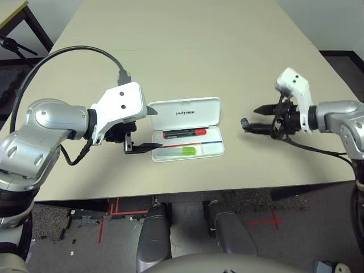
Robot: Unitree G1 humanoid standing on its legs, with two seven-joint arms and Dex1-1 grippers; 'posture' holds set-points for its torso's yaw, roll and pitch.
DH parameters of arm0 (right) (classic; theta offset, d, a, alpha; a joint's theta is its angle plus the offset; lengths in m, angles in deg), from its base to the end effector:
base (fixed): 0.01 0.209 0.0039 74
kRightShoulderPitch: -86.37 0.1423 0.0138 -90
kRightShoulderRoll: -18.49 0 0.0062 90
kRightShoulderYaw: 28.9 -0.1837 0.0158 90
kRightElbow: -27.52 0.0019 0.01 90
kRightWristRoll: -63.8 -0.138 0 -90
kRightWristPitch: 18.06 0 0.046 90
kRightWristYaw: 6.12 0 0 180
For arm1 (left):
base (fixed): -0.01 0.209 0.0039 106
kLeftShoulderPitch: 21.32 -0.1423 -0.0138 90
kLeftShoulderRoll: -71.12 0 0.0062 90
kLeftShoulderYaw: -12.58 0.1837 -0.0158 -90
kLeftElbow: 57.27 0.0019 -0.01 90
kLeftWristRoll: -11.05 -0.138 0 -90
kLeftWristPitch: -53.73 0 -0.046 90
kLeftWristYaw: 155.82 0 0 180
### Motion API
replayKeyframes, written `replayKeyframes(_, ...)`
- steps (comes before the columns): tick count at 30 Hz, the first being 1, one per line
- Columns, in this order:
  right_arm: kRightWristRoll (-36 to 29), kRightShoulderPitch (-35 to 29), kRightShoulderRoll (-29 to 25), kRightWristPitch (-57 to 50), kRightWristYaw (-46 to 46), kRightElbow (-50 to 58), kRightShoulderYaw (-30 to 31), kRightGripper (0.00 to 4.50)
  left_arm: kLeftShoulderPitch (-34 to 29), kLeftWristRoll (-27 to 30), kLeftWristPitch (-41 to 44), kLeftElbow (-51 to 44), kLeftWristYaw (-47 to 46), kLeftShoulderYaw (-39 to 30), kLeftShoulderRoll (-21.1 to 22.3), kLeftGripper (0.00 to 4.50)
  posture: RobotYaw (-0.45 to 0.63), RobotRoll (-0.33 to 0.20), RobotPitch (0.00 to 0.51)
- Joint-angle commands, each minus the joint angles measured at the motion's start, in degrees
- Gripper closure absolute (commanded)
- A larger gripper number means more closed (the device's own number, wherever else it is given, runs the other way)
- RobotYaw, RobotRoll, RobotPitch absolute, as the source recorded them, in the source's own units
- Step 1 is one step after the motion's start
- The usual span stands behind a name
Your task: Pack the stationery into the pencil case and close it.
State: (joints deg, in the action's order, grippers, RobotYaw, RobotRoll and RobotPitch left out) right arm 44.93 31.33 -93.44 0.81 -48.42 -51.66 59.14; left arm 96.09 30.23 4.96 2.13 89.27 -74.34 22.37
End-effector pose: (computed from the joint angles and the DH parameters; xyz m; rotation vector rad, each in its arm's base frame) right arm 0.2651 -0.2288 0.2054 -0.1587 0.5373 0.6328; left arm 0.2213 0.2158 0.2492 0.7840 0.2560 -1.1607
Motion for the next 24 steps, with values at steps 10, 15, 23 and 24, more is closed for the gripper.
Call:
replayKeyframes(10,3.8,-3.9,10.3,-9.1,19.0,2.9,-1.7,0.00,2.8,-0.9,-3.5,3.0,0.3,4.0,-0.1,0.04,-0.08,0.000,0.179)
replayKeyframes(15,3.6,-3.8,10.3,-5.8,19.4,-0.7,0.0,0.00,3.0,-0.8,-3.5,2.9,0.1,4.4,0.1,0.04,-0.07,0.000,0.175)
replayKeyframes(23,3.3,-2.8,11.5,-1.4,19.0,-5.9,2.8,0.00,2.6,-0.8,-3.0,2.1,-0.4,4.3,0.5,0.04,-0.06,0.000,0.172)
replayKeyframes(24,3.2,-2.7,11.7,-1.1,19.0,-6.3,3.0,0.00,2.6,-0.8,-2.9,2.0,-0.5,4.3,0.5,0.04,-0.06,0.000,0.172)
